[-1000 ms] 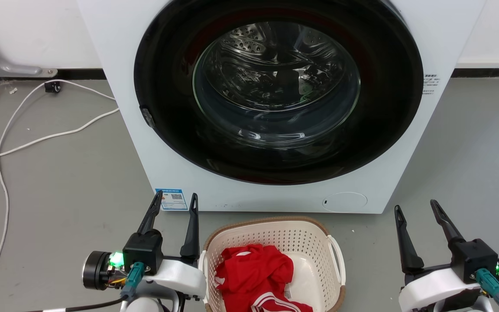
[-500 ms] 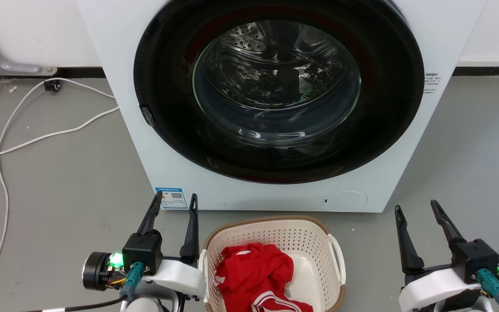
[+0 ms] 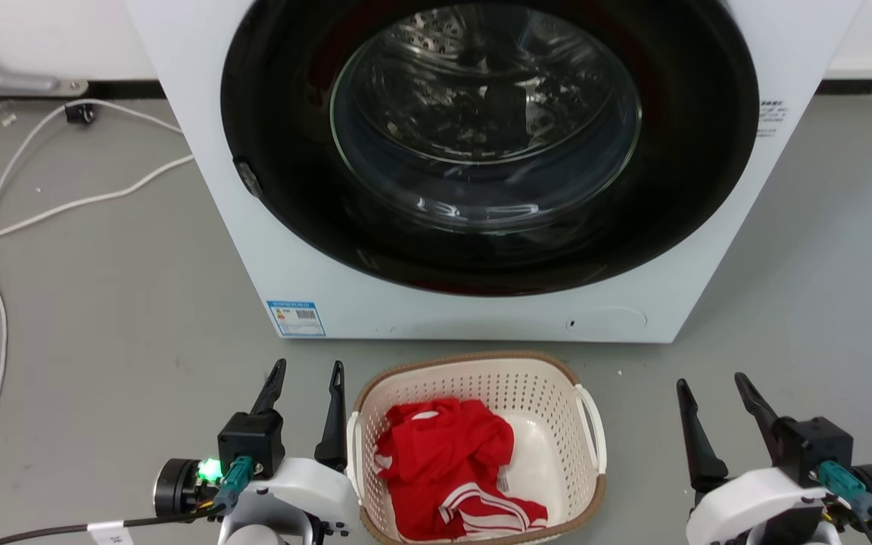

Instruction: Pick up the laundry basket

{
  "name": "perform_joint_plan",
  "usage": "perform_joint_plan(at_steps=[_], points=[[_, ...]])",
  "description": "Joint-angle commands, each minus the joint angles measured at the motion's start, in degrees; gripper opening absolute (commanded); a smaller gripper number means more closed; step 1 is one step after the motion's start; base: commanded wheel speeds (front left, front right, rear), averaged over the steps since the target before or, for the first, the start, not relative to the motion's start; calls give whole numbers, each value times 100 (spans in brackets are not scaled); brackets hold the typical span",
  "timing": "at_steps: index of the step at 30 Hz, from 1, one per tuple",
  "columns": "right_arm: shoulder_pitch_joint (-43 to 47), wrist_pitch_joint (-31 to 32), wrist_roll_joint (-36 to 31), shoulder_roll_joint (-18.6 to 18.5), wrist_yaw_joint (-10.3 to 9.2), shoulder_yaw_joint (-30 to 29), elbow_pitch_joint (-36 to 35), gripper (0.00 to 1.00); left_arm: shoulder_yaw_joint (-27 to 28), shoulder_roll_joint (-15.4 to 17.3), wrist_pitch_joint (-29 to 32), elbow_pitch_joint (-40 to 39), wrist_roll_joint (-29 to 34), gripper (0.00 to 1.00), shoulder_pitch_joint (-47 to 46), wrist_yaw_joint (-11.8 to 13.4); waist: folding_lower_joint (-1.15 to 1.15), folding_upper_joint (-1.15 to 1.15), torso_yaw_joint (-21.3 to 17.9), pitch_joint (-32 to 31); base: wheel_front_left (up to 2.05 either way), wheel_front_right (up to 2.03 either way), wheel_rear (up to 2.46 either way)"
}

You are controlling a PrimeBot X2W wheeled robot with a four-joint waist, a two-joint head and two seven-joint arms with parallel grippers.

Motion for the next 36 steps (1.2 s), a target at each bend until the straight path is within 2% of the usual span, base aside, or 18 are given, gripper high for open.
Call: perform_joint_plan(at_steps=[1,6,18,28,36], points=[[-157,37,102,15,-2,46,77,100,7,5,-15,145,-73,100,-123,-33,0,0,-22,217,0,0,0],[-395,199,235,13,-2,181,439,100,-7,4,-15,808,-316,100,-360,-94,0,0,-100,695,0,0,0],[-1486,428,658,11,-2,384,1717,100,96,41,201,2623,-797,100,-1586,-451,0,0,-230,2038,0,0,0],[-2569,647,1309,11,-2,752,2980,100,230,182,771,3771,-1172,100,-2625,-763,0,0,-300,2884,0,0,0],[-3660,1018,1852,10,-2,1155,3943,100,243,335,1581,4515,-1544,100,-3563,-953,0,0,-354,3503,0,0,0]])
